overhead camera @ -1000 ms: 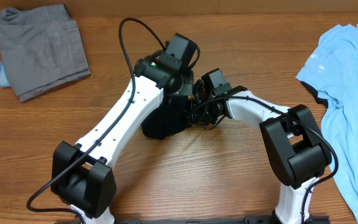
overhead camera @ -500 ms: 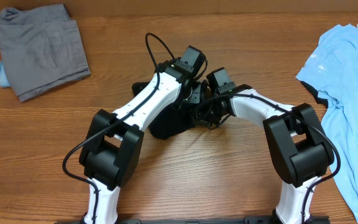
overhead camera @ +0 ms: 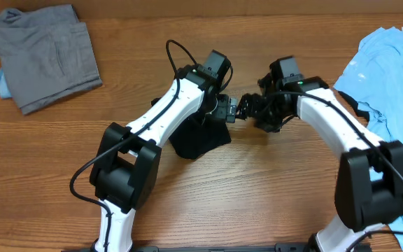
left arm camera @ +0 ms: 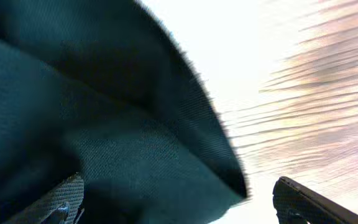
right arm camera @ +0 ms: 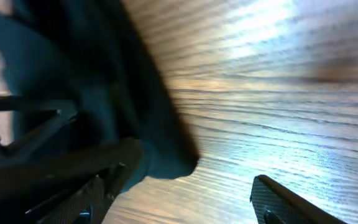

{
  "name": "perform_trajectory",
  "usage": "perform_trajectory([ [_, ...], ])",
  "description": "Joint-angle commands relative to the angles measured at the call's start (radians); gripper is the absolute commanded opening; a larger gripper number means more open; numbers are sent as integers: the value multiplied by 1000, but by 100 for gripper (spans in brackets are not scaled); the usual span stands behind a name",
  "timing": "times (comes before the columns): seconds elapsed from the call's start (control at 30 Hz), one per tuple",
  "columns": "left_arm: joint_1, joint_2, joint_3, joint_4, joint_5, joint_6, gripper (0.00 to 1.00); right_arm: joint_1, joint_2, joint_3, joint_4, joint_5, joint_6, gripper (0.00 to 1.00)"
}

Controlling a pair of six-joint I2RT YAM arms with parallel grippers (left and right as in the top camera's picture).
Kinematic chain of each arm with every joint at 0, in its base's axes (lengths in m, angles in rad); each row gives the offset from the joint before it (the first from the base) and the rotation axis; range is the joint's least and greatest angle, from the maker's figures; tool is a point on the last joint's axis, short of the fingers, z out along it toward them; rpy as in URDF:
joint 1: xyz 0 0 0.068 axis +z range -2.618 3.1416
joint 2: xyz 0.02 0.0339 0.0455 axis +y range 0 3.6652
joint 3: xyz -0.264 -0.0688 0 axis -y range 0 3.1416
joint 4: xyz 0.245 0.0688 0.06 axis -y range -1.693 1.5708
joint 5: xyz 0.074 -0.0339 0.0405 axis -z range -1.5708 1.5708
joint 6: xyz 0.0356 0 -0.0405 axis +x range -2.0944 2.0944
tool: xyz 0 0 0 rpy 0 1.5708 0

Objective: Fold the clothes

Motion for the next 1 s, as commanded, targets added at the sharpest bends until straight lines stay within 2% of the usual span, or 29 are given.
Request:
perform_trajectory([
  [0.0, 24, -176, 105, -54, -20, 26, 100, 3, -46, 30, 8, -32, -5, 78],
  [0.1, 85, -293, 107, -132, -111, -43, 100, 3, -45, 30, 36, -50, -9, 77],
  [0.2, 150, -323, 107, -245, -120, -64, 100, 18, -40, 30, 75, -66, -34, 74],
  [0.47, 195, -211, 71, -378, -123, -84, 100, 91, 64, 29, 125, 3, 52, 75],
  [0.63, 200, -200, 70, -380, -125, -84, 100, 91, 131, 29, 148, -24, 53, 74],
  [0.7, 201, -200, 70, -381, -127, -83, 100, 91, 142, 29, 161, -26, 53, 67],
  [0.77, 201, -200, 70, -380, -144, -83, 100, 91, 142, 29, 175, -41, 54, 56],
  [0.83, 201, -200, 70, -380, -150, -83, 100, 91, 142, 29, 180, -42, 62, 55],
  [0.93, 201, -200, 70, -381, -149, -83, 100, 91, 142, 29, 193, -43, 62, 46],
  [0.97, 201, -200, 70, -381, -149, -83, 100, 91, 142, 29, 195, -43, 62, 46],
])
